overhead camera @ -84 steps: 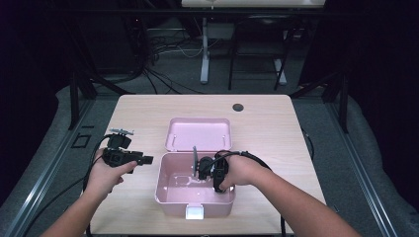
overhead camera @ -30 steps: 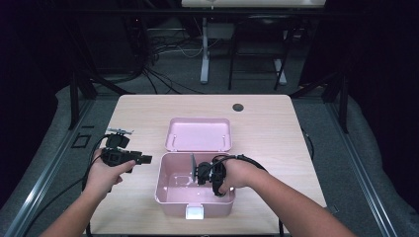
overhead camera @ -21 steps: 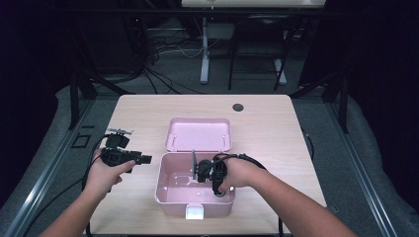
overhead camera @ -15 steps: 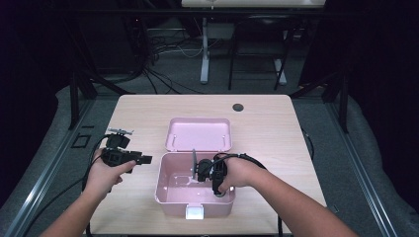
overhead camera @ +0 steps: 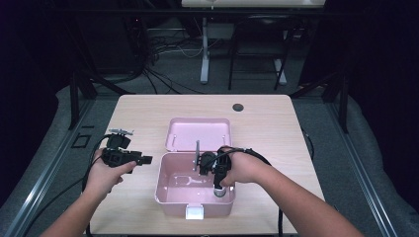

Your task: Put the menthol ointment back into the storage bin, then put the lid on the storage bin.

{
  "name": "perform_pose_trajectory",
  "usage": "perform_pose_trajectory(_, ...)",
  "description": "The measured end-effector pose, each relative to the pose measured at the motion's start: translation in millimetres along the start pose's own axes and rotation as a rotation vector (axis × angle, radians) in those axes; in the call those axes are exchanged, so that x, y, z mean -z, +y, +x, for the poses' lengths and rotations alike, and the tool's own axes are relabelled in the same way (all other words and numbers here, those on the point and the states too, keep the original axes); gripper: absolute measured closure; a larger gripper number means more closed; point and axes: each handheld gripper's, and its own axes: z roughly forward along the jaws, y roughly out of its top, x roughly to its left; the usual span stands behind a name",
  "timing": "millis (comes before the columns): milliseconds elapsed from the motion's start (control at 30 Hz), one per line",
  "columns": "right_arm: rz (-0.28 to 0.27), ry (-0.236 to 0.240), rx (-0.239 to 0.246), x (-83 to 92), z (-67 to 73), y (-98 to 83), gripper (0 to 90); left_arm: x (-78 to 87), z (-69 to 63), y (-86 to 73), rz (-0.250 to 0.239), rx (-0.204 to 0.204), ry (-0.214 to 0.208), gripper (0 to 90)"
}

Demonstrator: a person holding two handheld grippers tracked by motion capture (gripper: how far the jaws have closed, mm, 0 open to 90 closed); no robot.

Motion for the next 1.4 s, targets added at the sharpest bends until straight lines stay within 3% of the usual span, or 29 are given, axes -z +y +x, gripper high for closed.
perform_pose_trajectory(233,-0.034,-0.007,-0.034,11.6,-1.5,-2.4,43.1,2.6,-4.3,1.5,-0.010,-0.025,-0.001,45.4)
perform_pose_trajectory(467,-0.090,-0.014,-0.098,26.7,-8.0,-7.9,42.2,-1.5,-11.3,0.1,-0.011,-0.063,-0.008,42.7)
perform_pose_trajectory(567,-0.100,0.005,-0.145,31.3,-12.6,-12.7,43.6,-2.4,-16.3,1.0,-0.016,-0.092,-0.016,42.7)
perform_pose_trajectory(900,-0.139,-0.048,-0.274,42.4,-28.6,-25.1,44.1,-2.8,-19.3,0.4,0.007,-0.092,-0.016,43.0)
perform_pose_trajectory(967,-0.139,-0.046,-0.285,42.8,-30.1,-26.4,45.0,-2.9,-20.0,-0.1,0.008,-0.100,-0.025,44.4)
perform_pose_trajectory(1000,-0.137,-0.034,-0.322,43.4,-34.2,-29.2,48.6,-3.0,-20.5,-0.4,0.013,-0.105,-0.031,48.7)
perform_pose_trajectory(1100,-0.143,-0.014,-0.362,44.5,-38.6,-32.4,51.1,-3.7,-22.7,-0.9,0.020,-0.112,-0.039,51.7)
perform_pose_trajectory(1200,-0.148,-0.022,-0.373,45.3,-41.0,-34.1,52.8,-3.5,-23.8,-0.9,0.009,-0.113,-0.041,52.8)
perform_pose_trajectory(1267,-0.164,-0.027,-0.405,46.6,-45.7,-37.8,54.7,-2.9,-25.7,-1.1,-0.003,-0.115,-0.041,53.7)
perform_pose_trajectory(1400,-0.192,-0.038,-0.451,47.2,-50.1,-41.5,58.3,-3.6,-27.7,-1.6,0.013,-0.128,-0.060,56.7)
